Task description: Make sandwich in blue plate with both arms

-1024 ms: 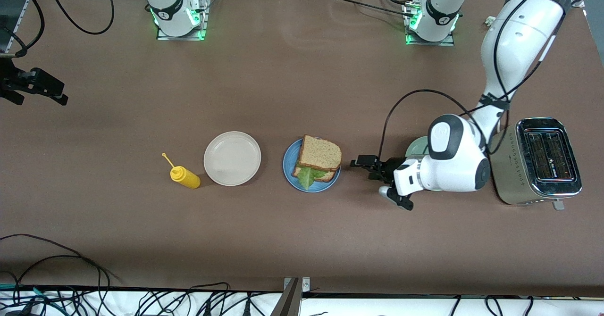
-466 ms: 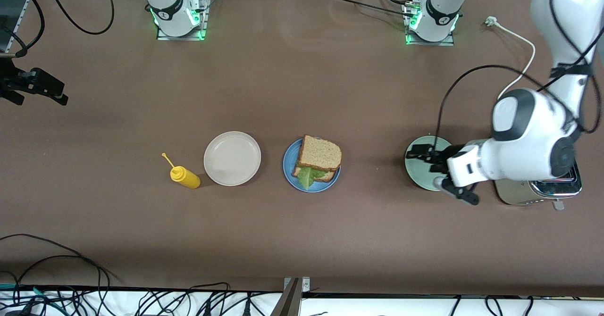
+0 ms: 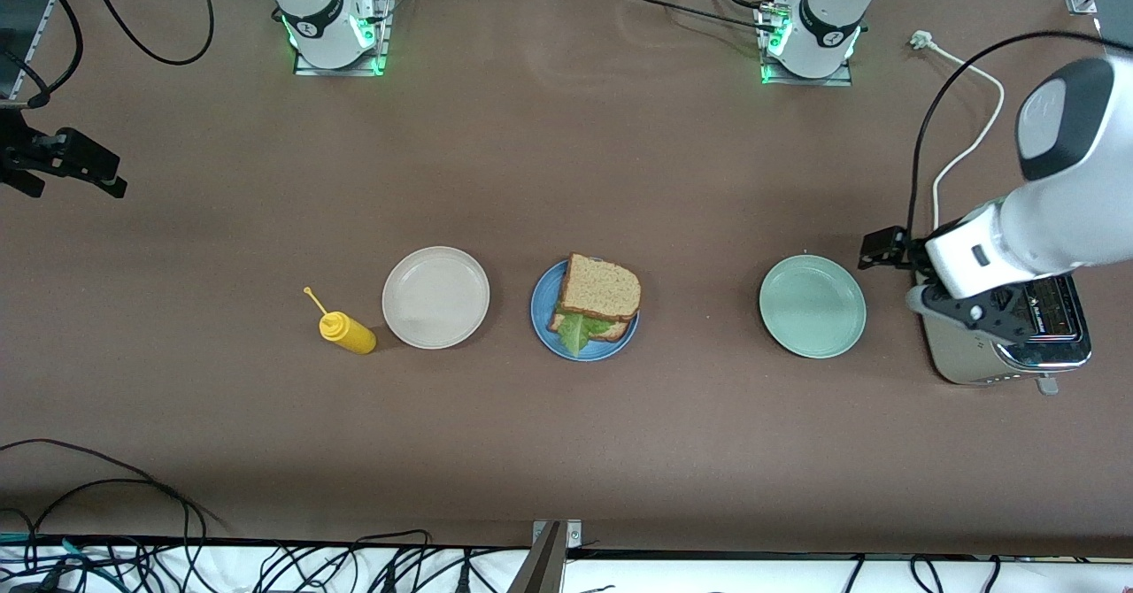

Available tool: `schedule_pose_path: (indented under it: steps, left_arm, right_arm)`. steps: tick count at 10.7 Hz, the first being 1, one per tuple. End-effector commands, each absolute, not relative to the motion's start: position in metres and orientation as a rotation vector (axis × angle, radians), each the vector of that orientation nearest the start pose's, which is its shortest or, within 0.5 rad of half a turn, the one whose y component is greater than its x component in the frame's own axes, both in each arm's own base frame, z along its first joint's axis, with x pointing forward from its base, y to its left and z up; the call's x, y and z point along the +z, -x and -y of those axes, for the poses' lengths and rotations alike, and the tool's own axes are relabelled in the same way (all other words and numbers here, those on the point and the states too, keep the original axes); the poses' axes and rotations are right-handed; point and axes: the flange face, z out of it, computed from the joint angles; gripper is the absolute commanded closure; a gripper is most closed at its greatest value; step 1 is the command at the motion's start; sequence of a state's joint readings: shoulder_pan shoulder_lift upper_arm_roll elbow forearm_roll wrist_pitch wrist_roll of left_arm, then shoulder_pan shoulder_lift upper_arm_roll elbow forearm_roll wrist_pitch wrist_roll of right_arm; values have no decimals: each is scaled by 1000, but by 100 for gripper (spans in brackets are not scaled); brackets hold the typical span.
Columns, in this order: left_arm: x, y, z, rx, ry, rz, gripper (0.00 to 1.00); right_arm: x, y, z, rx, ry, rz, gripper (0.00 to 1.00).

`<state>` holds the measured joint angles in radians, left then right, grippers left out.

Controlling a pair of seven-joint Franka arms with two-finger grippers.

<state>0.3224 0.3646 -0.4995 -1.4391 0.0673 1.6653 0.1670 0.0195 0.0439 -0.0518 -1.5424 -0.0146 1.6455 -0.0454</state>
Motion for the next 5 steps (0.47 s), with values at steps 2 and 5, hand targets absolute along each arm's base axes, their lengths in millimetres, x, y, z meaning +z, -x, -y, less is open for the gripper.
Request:
schedule_pose_path:
  steps: [2, 5]
  left_arm:
    - [586, -600, 62, 18, 3028, -463, 0]
    - [631, -571, 62, -37, 3004, -382, 0]
  right_arm:
    - [627, -576, 18, -110, 3175, 17, 0]
    - [626, -576, 21, -108, 3183, 15, 0]
